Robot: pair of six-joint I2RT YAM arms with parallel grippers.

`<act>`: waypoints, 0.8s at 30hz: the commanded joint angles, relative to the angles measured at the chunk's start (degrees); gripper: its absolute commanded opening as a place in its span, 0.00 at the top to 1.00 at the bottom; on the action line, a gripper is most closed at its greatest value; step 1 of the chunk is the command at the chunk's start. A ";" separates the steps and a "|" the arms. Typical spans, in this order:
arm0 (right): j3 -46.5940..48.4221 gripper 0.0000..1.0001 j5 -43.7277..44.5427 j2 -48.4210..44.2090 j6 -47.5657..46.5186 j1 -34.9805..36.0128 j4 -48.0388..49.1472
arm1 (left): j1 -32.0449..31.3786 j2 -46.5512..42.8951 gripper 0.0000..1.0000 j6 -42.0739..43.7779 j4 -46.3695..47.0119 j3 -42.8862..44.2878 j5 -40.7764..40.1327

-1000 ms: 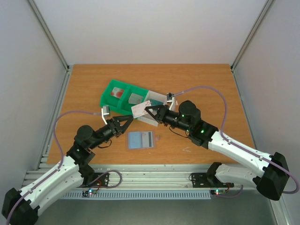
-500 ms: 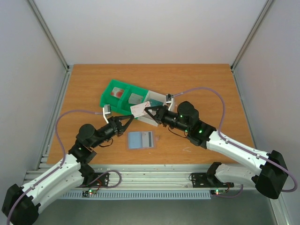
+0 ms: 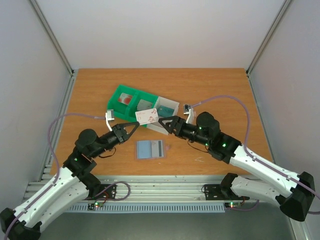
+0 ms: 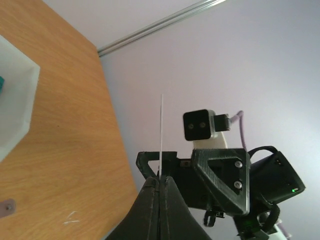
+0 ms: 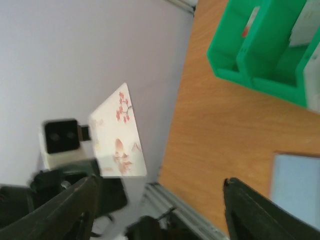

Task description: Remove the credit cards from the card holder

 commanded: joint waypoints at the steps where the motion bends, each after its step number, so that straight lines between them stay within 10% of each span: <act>1: 0.70 0.19 2.41 -3.85 -6.80 0.11 -9.97 | 1.28 1.70 1.00 12.65 -14.43 7.53 0.27; 3: 1.43 0.02 2.56 -5.29 -9.35 0.11 -13.48 | 2.89 4.17 1.00 15.21 -18.71 10.60 2.85; 24: 4.30 0.02 2.74 -15.75 -22.26 0.11 -30.62 | 28.76 33.52 1.00 39.32 -44.96 35.88 24.27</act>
